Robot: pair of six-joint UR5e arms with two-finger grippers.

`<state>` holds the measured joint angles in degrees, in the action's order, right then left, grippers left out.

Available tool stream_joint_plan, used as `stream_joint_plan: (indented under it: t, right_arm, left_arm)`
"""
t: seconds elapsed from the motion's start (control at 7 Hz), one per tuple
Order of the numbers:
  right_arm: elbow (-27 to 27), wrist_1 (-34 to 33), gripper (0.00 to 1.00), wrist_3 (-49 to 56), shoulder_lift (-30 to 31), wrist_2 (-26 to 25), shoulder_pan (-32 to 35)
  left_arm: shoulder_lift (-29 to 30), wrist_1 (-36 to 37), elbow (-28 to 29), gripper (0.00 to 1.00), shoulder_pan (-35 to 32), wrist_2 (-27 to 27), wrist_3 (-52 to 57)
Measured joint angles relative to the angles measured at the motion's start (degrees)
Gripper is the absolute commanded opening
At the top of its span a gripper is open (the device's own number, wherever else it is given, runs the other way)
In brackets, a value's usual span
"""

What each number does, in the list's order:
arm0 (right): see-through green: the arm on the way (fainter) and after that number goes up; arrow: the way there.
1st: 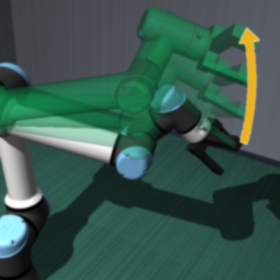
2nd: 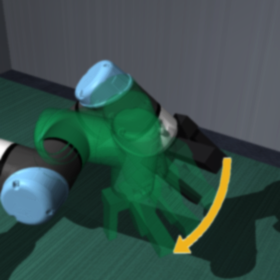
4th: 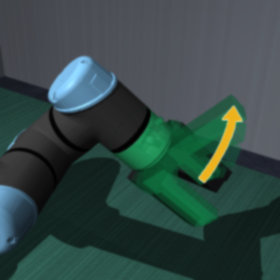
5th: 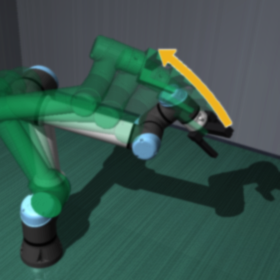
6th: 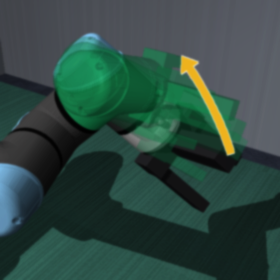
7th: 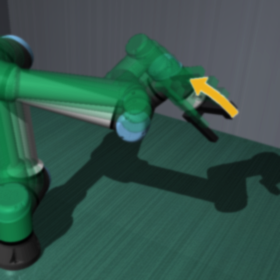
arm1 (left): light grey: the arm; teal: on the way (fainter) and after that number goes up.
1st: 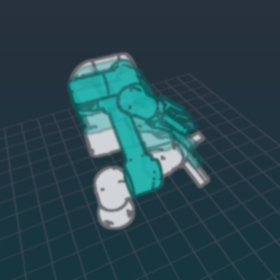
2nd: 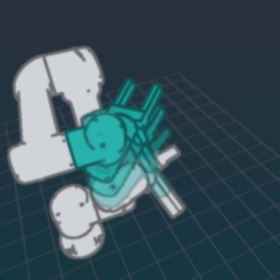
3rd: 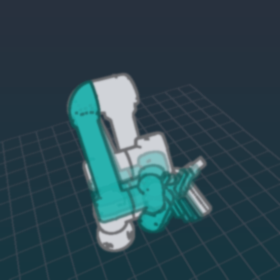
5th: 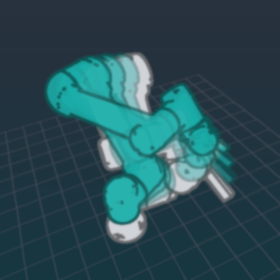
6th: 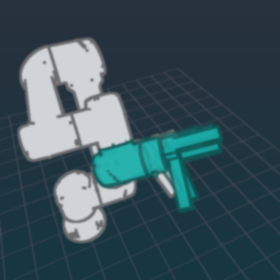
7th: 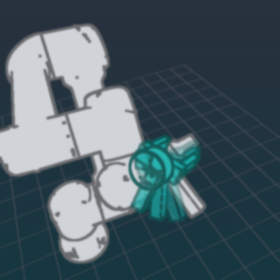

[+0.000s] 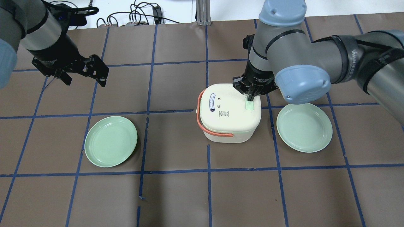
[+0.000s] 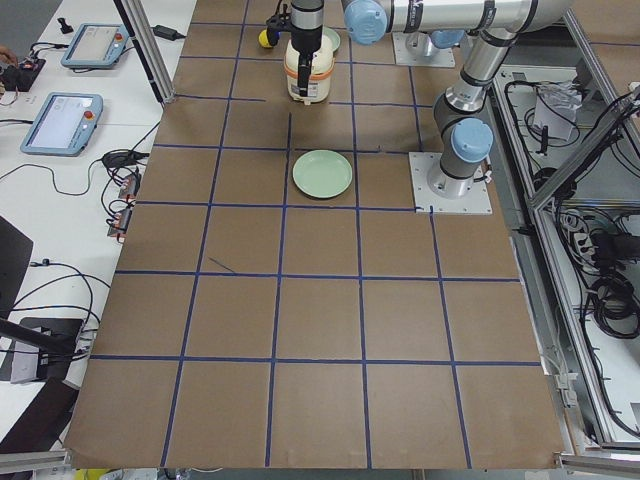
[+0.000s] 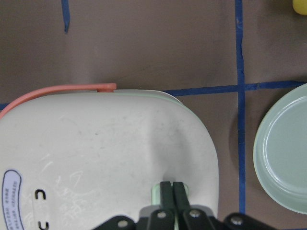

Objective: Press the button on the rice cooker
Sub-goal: 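Press down on the green lid button with the closed right gripper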

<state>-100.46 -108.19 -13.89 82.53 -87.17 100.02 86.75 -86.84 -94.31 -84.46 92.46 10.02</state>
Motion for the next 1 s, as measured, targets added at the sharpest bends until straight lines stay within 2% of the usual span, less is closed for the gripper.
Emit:
stream_joint_plan:
  t: [1.0]
  right_arm:
    - [-0.09, 0.25, 0.17, -0.5, -0.04, 0.07, 0.09]
  left_arm:
    - [0.0, 0.0, 0.0, 1.0, 0.0, 0.0, 0.0]
